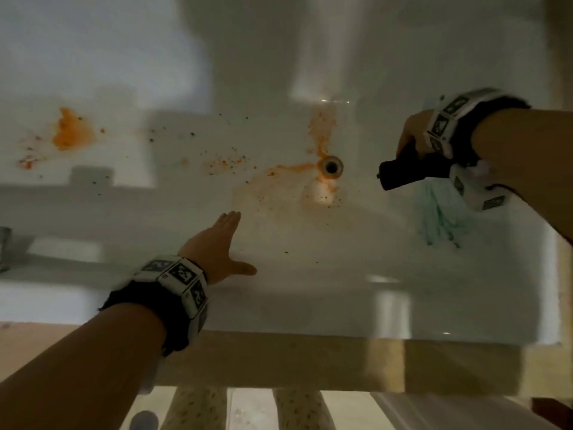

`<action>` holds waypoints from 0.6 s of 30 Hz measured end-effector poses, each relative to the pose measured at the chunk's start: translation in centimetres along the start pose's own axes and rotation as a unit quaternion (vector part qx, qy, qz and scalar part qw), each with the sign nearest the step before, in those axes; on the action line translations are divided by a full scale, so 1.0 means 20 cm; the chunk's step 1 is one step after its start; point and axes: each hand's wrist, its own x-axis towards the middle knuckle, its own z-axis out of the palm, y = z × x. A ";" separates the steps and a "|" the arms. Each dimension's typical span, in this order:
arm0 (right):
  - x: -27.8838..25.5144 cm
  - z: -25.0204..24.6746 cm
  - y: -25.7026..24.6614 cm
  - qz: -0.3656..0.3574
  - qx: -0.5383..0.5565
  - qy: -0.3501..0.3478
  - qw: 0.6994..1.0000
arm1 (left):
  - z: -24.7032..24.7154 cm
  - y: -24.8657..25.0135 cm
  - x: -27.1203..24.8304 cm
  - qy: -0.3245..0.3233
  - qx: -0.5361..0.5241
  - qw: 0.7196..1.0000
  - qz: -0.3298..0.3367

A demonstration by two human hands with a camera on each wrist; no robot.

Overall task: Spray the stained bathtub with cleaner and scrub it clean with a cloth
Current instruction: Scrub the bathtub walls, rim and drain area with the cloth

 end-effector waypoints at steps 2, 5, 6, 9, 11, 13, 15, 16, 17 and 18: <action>-0.02 0.06 0.08 -0.023 -0.008 -0.048 0.999 | 0.03 0.11 0.05 -0.013 0.010 1.000 0.011; 0.01 0.18 0.18 -0.025 -0.083 -0.034 0.996 | 0.07 0.22 0.11 -0.036 0.032 0.999 0.009; 0.01 0.21 0.21 -0.017 -0.094 -0.017 0.995 | 0.07 0.24 0.12 -0.044 0.039 0.998 0.004; -0.01 0.30 0.29 0.006 -0.124 0.007 0.992 | 0.09 0.29 0.16 -0.058 0.055 0.997 -0.015; 0.01 0.41 0.35 0.011 -0.118 0.002 0.993 | 0.09 0.29 0.17 -0.060 0.062 0.996 -0.023; 0.00 0.51 0.37 0.024 -0.121 -0.004 0.992 | 0.09 0.29 0.19 -0.063 0.070 0.995 -0.029; -0.02 0.58 0.37 0.013 -0.132 -0.027 0.991 | 0.08 0.28 0.20 -0.064 0.074 0.995 -0.033; -0.03 0.61 0.36 -0.003 -0.145 -0.046 0.988 | 0.08 0.27 0.20 -0.064 0.073 0.995 -0.037; -0.03 0.67 0.36 -0.017 -0.150 -0.064 0.987 | 0.08 0.26 0.20 -0.064 0.073 0.994 -0.042; -0.05 0.72 0.35 -0.026 -0.157 -0.085 0.983 | 0.08 0.26 0.19 -0.067 0.072 0.994 -0.045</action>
